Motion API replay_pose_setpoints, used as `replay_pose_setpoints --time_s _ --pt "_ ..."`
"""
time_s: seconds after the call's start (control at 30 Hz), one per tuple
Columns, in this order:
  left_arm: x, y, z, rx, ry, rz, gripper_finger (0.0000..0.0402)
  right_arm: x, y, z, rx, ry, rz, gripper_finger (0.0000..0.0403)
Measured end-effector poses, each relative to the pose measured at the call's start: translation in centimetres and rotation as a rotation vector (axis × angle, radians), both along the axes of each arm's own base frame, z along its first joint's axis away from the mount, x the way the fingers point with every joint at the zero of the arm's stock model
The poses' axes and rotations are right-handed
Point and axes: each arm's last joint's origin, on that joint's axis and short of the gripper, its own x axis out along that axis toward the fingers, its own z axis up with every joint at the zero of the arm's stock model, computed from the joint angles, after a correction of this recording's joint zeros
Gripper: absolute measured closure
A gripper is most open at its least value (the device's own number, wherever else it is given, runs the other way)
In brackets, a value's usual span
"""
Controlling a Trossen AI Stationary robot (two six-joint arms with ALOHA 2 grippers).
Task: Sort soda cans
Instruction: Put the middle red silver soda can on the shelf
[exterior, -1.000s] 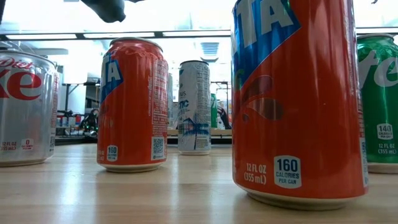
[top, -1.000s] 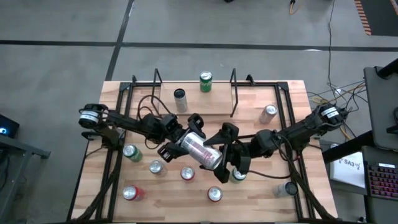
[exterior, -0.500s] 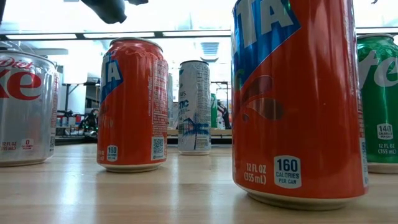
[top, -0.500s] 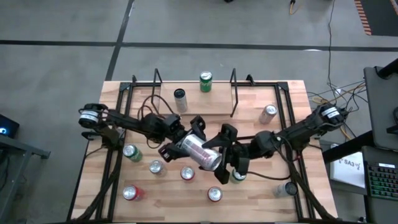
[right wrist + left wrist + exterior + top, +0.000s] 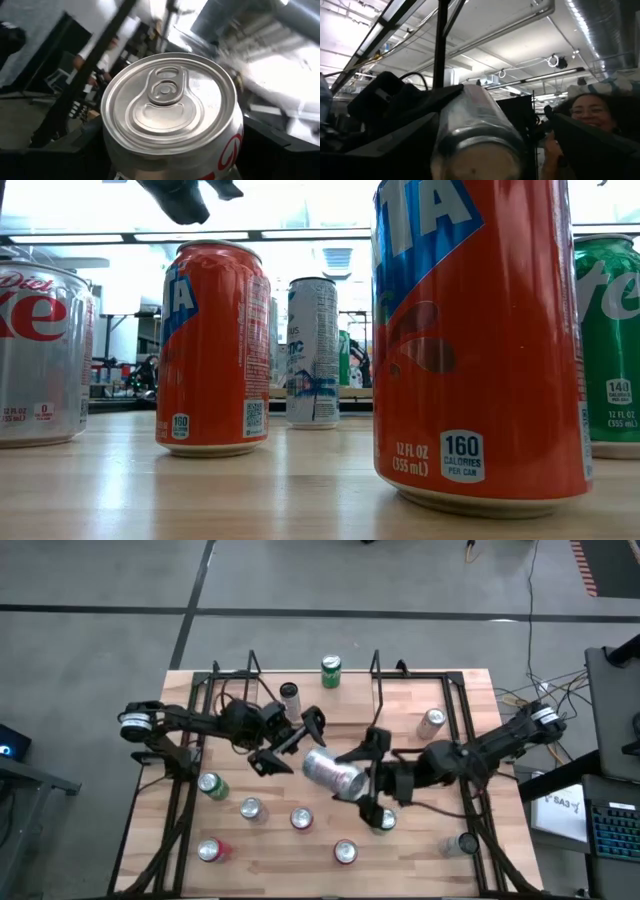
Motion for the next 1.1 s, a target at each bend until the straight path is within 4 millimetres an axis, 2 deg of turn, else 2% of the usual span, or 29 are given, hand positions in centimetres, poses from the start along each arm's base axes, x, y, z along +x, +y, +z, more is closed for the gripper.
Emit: replay_pose_setpoints --time_s 0.13,0.23,0.4,0.53,0.6,0.7,0.83,0.93,1.1 --pt "-0.7 1.8 0.9 0.038 0.017 0.063 0.0038 -2.1 -1.3 1.5 0.167 0.078 -0.078 0.0099" --pt "-1.2 2.8 1.5 0.075 0.057 0.144 0.0047 -3.7 -2.5 2.1 0.302 0.145 -0.203 0.0099" --pt "-2.6 3.6 2.6 0.141 0.158 0.389 0.0061 -5.0 -5.1 1.5 0.539 0.246 -0.422 0.0099" --pt "-3.9 3.3 2.7 0.219 0.289 0.709 0.007 -4.3 -7.4 -0.3 0.678 0.336 -0.522 0.0099" --pt "-4.7 2.8 3.0 0.261 0.325 0.809 0.0075 -4.0 -8.6 -1.3 0.732 0.387 -0.581 0.01" --pt "-5.7 2.0 3.2 0.309 0.361 0.865 0.0079 -3.6 -10.7 -2.7 0.834 0.422 -0.68 0.01" --pt "-6.8 0.9 2.1 0.337 0.393 0.967 0.0085 -2.2 -12.6 -4.6 0.907 0.472 -0.748 0.01" --pt "-7.8 0.2 0.9 0.338 0.364 1.031 0.0091 -0.9 -13.3 -6.0 0.929 0.519 -0.75 0.01" --pt "-9.6 -0.5 -0.6 0.291 0.246 1.027 0.0097 0.3 -15.1 -8.1 1.013 0.532 -0.831 0.01"
